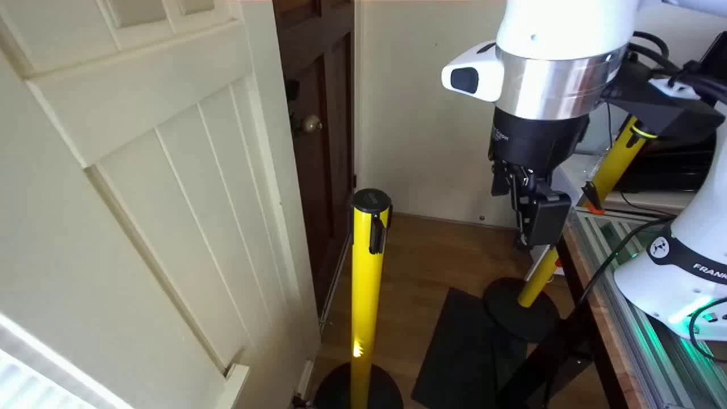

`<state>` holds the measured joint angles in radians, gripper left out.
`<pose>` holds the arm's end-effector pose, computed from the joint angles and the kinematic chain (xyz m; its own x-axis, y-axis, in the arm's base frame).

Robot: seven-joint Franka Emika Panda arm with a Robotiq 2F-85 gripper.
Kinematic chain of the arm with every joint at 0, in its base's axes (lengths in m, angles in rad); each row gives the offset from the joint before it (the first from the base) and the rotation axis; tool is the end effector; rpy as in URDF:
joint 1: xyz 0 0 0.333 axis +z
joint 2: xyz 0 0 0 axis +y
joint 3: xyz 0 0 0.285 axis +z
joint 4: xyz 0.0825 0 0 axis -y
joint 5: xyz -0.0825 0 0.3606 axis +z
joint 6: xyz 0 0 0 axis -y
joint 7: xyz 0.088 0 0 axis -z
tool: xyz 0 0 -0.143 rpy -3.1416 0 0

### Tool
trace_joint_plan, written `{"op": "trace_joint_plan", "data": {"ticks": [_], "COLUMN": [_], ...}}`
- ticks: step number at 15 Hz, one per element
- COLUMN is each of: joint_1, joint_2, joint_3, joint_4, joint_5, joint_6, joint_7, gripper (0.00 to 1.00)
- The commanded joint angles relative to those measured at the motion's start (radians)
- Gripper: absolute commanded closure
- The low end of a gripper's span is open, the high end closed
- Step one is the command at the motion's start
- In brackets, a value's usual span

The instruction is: Turn the lock above the door handle counter clockwise

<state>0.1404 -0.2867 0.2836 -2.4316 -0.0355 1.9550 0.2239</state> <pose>0.3727 0.1602 0.3420 0.9686 0.1808 -0.1709 0.2070 -0.9667 0.1503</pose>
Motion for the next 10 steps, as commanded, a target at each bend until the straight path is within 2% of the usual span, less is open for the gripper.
{"op": "trace_joint_plan", "data": {"ticks": [1,7,10], "joint_1": [0.018,0.018,-0.021], "joint_2": [0.002,0.002,0.02], "joint_3": [-0.017,-0.017,-0.092], "joint_4": [0.002,0.002,0.081], "joint_5": [-0.005,-0.005,0.029], "joint_6": [-0.003,-0.003,-0.015], "joint_7": [0.004,0.004,-0.059], "gripper": [0.0,0.0,0.0]}}
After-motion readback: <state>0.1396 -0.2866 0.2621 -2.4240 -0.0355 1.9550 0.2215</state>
